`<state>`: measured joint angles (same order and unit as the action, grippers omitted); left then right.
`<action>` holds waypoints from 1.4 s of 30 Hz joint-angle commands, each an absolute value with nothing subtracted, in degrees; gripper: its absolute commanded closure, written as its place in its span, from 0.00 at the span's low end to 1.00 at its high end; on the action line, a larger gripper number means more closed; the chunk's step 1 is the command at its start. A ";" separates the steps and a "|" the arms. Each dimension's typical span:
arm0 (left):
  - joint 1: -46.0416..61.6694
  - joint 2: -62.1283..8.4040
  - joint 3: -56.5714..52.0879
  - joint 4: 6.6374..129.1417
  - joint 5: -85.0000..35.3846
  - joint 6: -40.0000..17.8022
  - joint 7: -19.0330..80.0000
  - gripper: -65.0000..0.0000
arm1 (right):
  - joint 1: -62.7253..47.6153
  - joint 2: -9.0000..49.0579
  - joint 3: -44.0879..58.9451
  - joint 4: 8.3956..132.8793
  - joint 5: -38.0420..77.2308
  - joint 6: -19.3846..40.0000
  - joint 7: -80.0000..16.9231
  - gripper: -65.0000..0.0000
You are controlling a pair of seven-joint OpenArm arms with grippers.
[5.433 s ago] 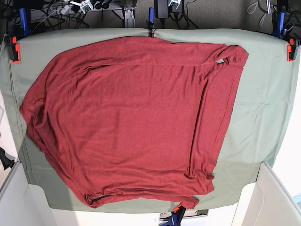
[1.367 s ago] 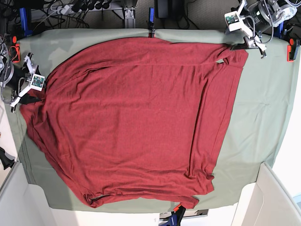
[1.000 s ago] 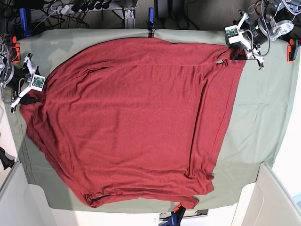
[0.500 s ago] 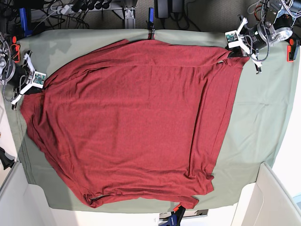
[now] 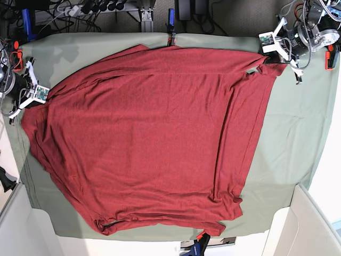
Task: Fold the T-shirt properly
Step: 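Lift the shirt corners with both grippers and drag them toward the hem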
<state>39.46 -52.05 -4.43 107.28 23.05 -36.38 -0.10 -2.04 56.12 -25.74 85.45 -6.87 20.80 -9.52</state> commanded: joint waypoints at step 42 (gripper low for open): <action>28.34 -54.96 -5.67 98.50 12.69 -31.83 -6.20 0.91 | 4.64 51.35 -17.50 83.61 -3.64 25.30 -14.00 1.00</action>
<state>28.69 -53.78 -4.80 98.00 12.71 -32.82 -5.80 3.66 49.82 -18.28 83.20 -3.40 25.91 -14.02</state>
